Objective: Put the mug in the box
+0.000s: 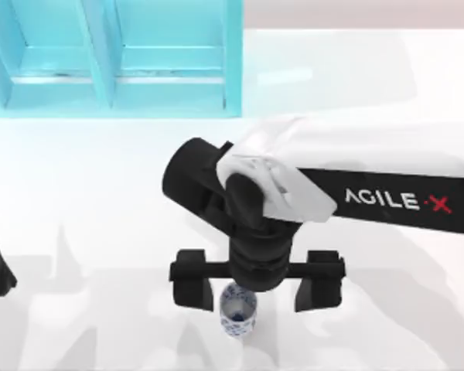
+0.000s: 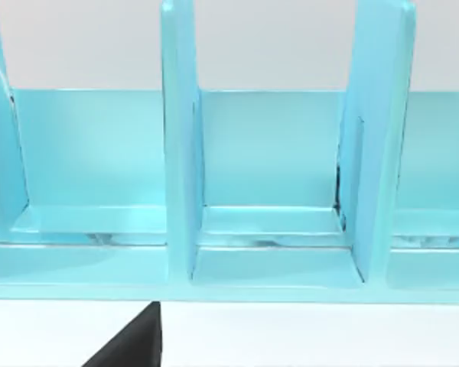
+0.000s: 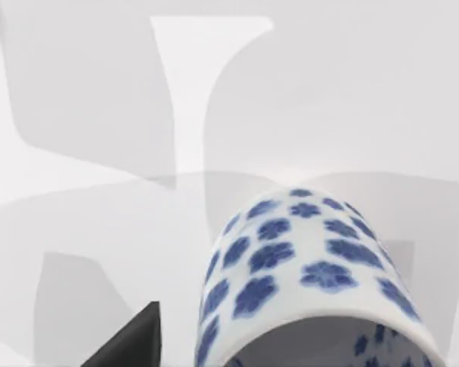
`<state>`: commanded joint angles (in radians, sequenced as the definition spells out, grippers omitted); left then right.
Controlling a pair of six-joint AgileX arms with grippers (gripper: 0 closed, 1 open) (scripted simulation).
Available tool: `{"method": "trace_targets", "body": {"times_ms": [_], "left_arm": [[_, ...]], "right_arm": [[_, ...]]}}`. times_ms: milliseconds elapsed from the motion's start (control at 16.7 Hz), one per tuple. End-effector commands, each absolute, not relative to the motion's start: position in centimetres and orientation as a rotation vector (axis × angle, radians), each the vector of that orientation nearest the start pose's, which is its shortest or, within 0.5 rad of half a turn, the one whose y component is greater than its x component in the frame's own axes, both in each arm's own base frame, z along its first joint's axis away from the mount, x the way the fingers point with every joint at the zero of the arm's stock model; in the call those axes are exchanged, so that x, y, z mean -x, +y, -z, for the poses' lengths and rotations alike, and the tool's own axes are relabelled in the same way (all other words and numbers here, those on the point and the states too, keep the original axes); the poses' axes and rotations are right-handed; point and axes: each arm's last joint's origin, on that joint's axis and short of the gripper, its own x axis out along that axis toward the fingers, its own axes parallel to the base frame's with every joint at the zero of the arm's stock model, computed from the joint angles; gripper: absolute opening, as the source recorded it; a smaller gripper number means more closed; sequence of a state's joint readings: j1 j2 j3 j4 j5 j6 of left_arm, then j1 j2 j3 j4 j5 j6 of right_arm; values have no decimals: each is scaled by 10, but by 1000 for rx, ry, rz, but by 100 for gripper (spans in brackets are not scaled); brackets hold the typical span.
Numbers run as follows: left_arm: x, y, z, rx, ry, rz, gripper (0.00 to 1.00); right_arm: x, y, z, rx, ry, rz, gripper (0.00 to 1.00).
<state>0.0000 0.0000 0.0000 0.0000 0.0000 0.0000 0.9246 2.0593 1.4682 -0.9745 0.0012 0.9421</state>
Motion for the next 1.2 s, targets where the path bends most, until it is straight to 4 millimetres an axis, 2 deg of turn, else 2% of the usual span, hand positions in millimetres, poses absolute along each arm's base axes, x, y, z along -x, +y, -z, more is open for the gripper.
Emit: {"method": "trace_targets", "body": {"times_ms": [120, 300, 1080, 1200], "left_arm": [[-106, -1, -160, 0, 0, 0, 100], [-106, -1, -160, 0, 0, 0, 100], [-106, -1, -160, 0, 0, 0, 100], [-106, -1, -160, 0, 0, 0, 100]], "right_arm": [[-229, 310, -139, -8, 1572, 8, 100], [-229, 310, -139, -8, 1572, 8, 100], [-229, 310, -139, -8, 1572, 8, 2], [-229, 310, -139, -8, 1572, 8, 0]]}}
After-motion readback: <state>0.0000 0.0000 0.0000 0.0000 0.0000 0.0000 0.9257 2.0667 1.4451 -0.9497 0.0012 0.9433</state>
